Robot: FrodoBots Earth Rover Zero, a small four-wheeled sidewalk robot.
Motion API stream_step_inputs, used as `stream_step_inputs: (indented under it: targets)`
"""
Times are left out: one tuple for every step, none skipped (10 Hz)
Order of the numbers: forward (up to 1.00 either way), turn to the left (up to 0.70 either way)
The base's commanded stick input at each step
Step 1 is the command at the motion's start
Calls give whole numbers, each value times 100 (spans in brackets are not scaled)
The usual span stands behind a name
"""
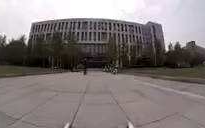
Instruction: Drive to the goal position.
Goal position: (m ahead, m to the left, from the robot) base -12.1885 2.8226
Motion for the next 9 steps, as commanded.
stream_step_inputs:
  targets:
    - [85, 0]
    - [85, 0]
    - [85, 0]
    - [85, 0]
    - [85, 0]
    - [85, 0]
    - [85, 0]
    - [85, 0]
    - [85, 0]
